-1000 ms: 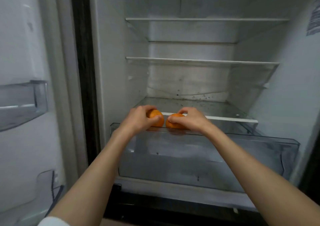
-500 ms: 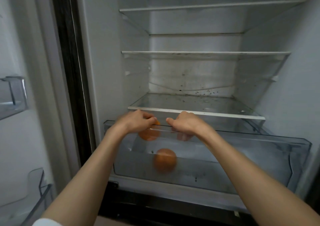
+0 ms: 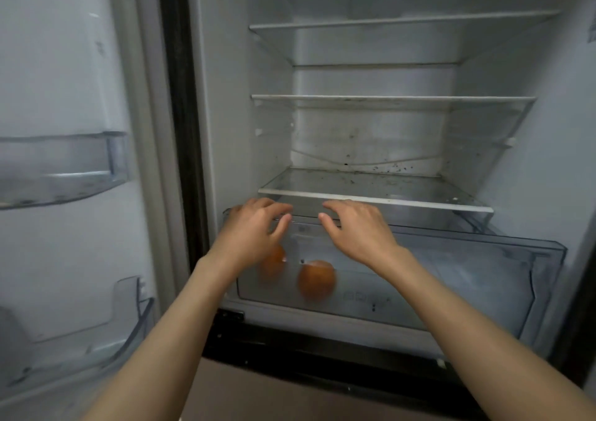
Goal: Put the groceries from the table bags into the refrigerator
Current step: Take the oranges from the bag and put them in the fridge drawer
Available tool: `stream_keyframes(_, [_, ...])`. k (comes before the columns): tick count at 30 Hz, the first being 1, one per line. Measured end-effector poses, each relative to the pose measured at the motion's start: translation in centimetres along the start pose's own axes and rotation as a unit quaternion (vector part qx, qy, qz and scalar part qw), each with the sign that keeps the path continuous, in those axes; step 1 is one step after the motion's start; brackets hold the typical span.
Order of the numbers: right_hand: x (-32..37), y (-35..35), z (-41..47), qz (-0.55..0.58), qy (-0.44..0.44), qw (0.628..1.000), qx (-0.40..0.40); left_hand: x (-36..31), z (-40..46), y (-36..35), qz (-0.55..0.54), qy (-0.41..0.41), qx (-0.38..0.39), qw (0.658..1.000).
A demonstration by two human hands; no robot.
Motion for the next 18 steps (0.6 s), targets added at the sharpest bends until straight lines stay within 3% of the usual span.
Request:
stream_keyframes(5, [4.7, 0.8, -3.9, -0.006, 0.006, 1.000, -0.018, 0.0, -6.7, 3.6, 0.025, -0.046, -0.051, 0.997])
stream_keyframes(9, [10.4, 0.0, -8.6, 0.031, 0.009, 0.999, -0.020, 2.1, -14.5, 5.6, 0.041, -0.027, -0.045, 0.998])
stream_keyframes(18, [29.3, -6.7, -19.4, 0.122, 0.091, 0.981, 0.120, 14.0, -33.9, 8.7, 0.059, 0.097, 0.020, 0.993])
Point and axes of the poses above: each hand's wrist, its own z-axis towards the middle knuckle, its own y-axis out of the back of the hand, x = y × z, the point moved 9 cm from there along z, towards the middle knuckle, and after that the axes turned 14 degrees about y, right-handed, at the moved point
